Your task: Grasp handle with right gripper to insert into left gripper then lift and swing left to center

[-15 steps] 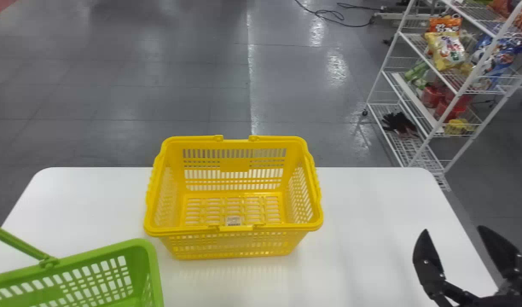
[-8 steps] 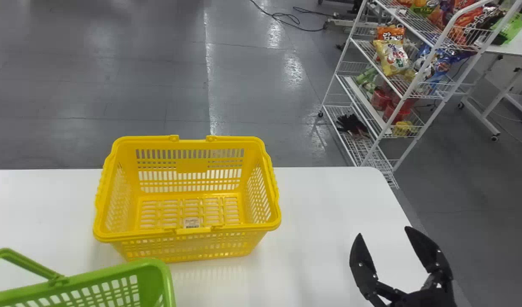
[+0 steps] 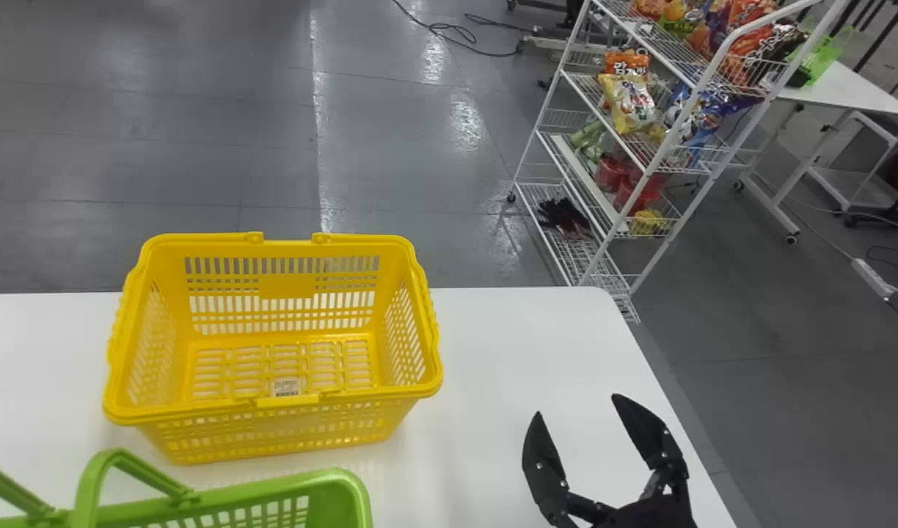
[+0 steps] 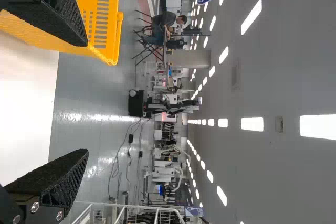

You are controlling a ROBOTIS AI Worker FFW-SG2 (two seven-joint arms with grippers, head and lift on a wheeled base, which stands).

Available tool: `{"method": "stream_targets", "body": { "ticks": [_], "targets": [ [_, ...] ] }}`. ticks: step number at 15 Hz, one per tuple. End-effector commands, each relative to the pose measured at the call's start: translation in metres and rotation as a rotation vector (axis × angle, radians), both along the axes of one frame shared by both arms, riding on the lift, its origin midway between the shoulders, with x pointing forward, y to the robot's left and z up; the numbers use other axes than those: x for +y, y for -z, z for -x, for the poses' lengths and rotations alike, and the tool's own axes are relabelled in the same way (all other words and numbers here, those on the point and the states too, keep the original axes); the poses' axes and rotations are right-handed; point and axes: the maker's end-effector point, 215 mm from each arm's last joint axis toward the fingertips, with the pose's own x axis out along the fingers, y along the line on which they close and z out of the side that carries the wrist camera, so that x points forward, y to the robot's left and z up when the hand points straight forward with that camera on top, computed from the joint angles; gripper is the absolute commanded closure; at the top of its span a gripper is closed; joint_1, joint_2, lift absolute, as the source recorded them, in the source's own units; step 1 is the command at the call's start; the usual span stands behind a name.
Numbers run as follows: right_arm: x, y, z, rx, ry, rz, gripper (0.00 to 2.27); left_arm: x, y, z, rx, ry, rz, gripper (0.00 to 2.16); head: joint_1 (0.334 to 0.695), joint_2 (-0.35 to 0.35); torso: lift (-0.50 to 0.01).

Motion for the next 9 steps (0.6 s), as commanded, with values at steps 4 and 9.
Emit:
{"method": "stream_targets", "body": {
  "ticks": [4,9],
  "targets": [
    [0.004,0.002,0.002,0.003,-0.008,0.000,0.07,-0.035,0.019,-0.003,-0.011,0.075,-0.011,2.12,0.695,-0.350,-0.093],
    [0.005,0.004,0.005,0.007,-0.009,0.000,0.07,-0.048,0.028,-0.008,-0.022,0.108,-0.029,2.12,0.695,-0.350,-0.093]
  ]
}}
